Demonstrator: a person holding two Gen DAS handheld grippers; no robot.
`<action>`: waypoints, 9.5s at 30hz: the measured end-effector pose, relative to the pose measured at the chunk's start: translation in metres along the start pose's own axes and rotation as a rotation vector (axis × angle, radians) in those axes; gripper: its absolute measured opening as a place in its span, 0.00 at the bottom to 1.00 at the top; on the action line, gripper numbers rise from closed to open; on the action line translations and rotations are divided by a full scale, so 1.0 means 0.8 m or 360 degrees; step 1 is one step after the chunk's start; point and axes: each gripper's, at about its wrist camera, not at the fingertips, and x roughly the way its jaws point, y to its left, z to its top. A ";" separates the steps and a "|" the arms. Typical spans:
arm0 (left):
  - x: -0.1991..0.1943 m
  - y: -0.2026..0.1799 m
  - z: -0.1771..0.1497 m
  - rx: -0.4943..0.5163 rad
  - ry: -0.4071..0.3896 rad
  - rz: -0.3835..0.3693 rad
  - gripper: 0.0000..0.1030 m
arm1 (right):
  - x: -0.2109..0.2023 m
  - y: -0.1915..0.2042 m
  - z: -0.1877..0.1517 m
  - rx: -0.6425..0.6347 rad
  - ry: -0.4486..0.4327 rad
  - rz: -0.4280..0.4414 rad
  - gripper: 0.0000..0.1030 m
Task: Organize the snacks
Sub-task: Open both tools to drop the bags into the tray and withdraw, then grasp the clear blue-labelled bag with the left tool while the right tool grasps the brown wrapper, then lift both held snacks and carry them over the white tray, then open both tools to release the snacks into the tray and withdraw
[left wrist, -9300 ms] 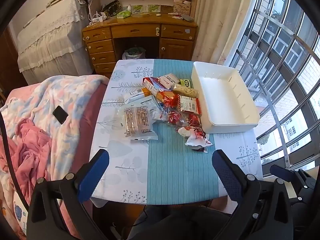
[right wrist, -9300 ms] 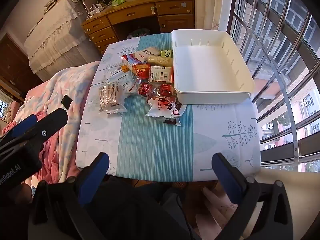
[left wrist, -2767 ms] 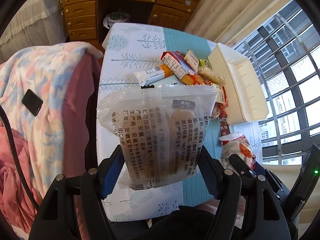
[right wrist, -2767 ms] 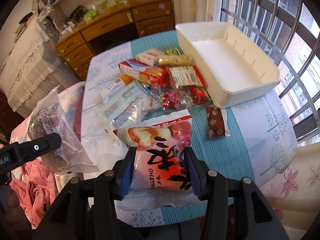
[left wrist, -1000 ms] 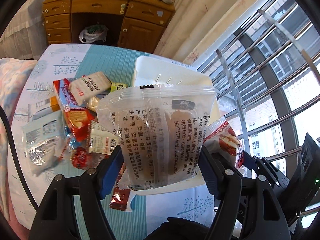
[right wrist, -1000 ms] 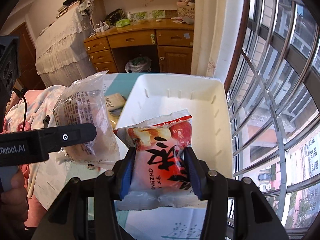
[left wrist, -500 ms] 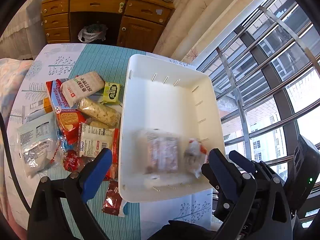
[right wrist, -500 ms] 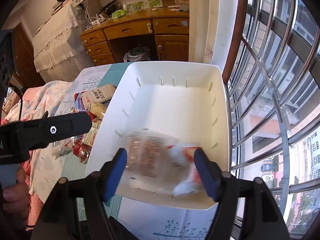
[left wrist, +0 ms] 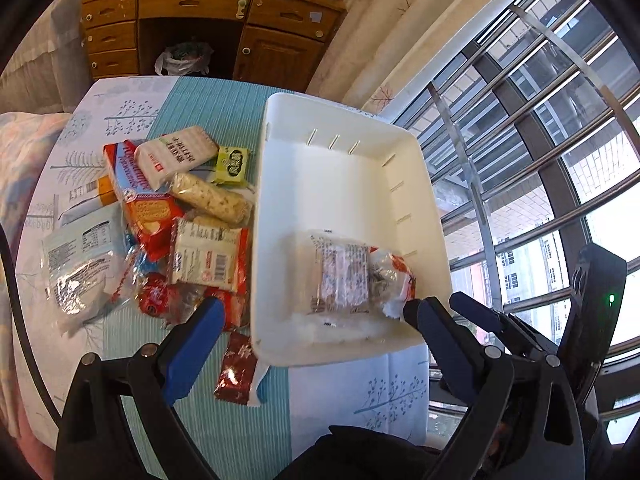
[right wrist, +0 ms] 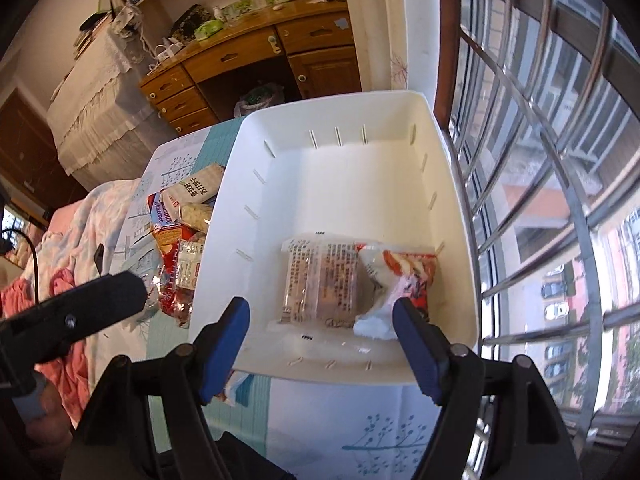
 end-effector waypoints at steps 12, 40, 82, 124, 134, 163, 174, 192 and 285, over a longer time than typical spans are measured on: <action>-0.035 0.058 -0.036 0.0011 0.0028 -0.0012 0.94 | 0.008 0.028 -0.030 0.0178 0.0065 0.0001 0.73; -0.162 0.259 -0.034 0.0355 0.0160 0.0008 0.94 | 0.018 0.210 -0.123 0.0729 -0.0052 -0.0111 0.73; 0.037 0.282 0.043 0.0678 0.0718 0.0464 0.94 | 0.124 0.188 -0.155 0.0672 0.0074 -0.0217 0.72; 0.206 0.305 0.062 0.0834 0.0925 0.0527 1.00 | 0.177 0.160 -0.129 0.0585 0.0278 -0.0375 0.40; 0.187 0.326 0.048 0.0829 0.0838 0.0484 0.96 | 0.177 0.161 -0.124 0.0611 0.0305 -0.0368 0.36; 0.067 0.357 -0.096 0.0598 0.1022 0.0545 0.91 | 0.126 0.196 -0.195 0.0849 0.0391 -0.0076 0.35; -0.030 0.361 -0.072 0.0531 0.0909 0.0504 0.91 | 0.095 0.273 -0.191 0.0739 0.0318 0.0062 0.35; -0.127 0.284 -0.037 0.0356 0.0747 0.0316 0.91 | 0.018 0.299 -0.138 0.0532 0.0224 0.0156 0.35; -0.034 0.020 0.045 0.0107 0.0462 0.0124 0.99 | -0.023 0.010 0.002 0.0452 0.0094 0.0114 0.84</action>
